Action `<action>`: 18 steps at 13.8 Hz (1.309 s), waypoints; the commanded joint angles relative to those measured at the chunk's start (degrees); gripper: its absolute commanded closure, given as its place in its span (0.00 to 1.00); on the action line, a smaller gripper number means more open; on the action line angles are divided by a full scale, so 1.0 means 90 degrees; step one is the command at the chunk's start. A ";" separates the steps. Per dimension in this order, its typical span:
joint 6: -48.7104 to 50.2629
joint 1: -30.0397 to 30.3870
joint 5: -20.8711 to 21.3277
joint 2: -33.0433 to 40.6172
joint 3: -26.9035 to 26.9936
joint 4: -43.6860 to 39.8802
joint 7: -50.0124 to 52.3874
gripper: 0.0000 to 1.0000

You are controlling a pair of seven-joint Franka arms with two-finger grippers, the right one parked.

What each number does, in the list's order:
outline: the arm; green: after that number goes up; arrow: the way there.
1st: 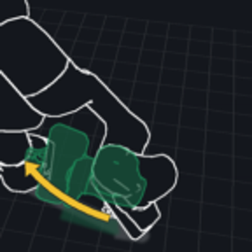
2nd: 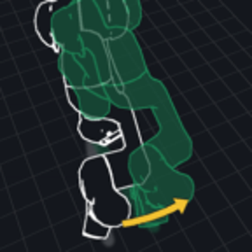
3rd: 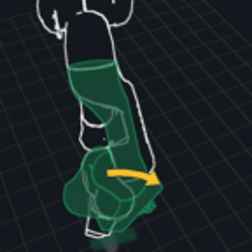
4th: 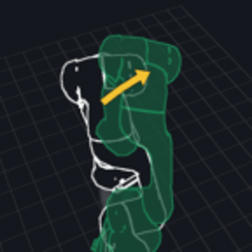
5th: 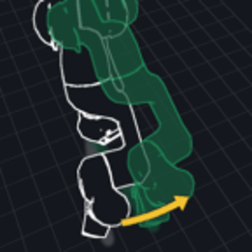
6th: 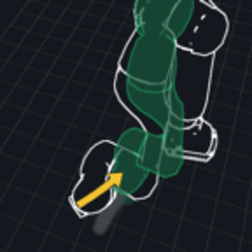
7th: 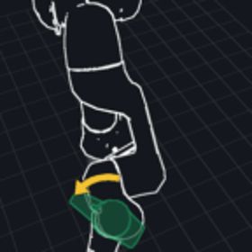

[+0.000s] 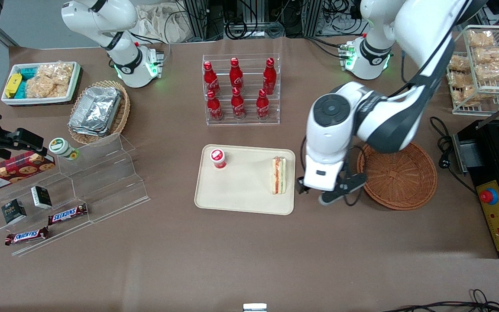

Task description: Place sandwich from basket to tray

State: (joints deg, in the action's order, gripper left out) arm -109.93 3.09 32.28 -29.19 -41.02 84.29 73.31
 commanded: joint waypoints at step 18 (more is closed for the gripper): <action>0.1873 -0.0774 -0.3362 0.3769 0.4723 0.1659 -0.7129 0.00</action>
State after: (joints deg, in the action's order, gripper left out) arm -93.01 -2.95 3.10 -0.02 -0.25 94.66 10.86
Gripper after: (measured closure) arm 0.000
